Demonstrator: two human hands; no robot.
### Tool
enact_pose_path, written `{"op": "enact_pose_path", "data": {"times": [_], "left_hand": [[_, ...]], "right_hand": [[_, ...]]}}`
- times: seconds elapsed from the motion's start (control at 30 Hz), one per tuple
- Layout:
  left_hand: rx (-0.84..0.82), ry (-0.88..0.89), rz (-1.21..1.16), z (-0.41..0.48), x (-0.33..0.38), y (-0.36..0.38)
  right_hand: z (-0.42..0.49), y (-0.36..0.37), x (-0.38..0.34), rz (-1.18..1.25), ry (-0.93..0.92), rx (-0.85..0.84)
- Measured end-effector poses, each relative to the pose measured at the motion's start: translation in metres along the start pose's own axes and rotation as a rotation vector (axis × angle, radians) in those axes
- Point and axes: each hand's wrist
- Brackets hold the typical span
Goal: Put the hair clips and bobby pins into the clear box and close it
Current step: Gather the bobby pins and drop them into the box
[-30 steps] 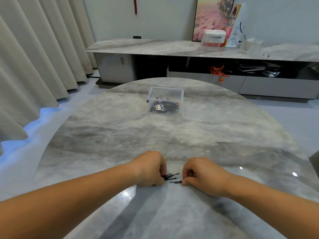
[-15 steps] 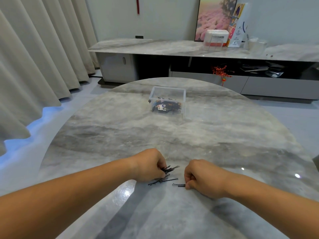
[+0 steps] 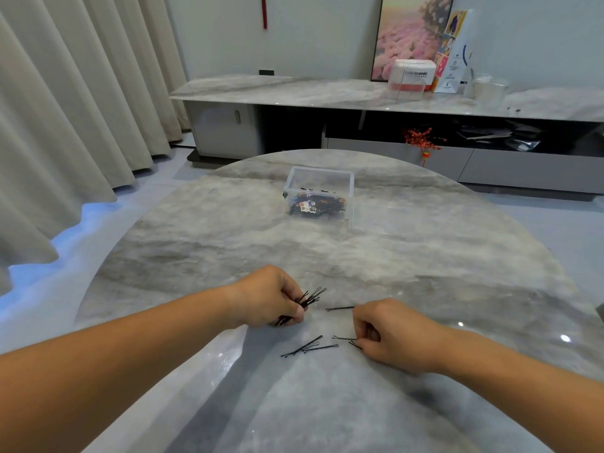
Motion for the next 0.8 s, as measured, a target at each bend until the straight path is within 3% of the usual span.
{"op": "enact_pose_path", "data": {"times": [0.27, 0.43, 0.8], "left_hand": [[0.000, -0.027, -0.046, 0.012, -0.006, -0.003], [0.008, -0.029, -0.022, 0.017, -0.010, -0.002], [-0.001, -0.020, -0.009, 0.017, -0.008, -0.002]], "right_hand": [[0.014, -0.004, 0.016, 0.391, 0.240, 0.094], [0.038, -0.001, 0.016, 0.158, 0.203, 0.185], [0.048, -0.001, 0.005, -0.045, 0.160, 0.008]]}}
Point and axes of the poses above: each hand's wrist, its own z-axis towards the middle knuckle, its own y-axis out of the palm, x = y × z, and after that the axes turned 7 degrees about x, right-handed
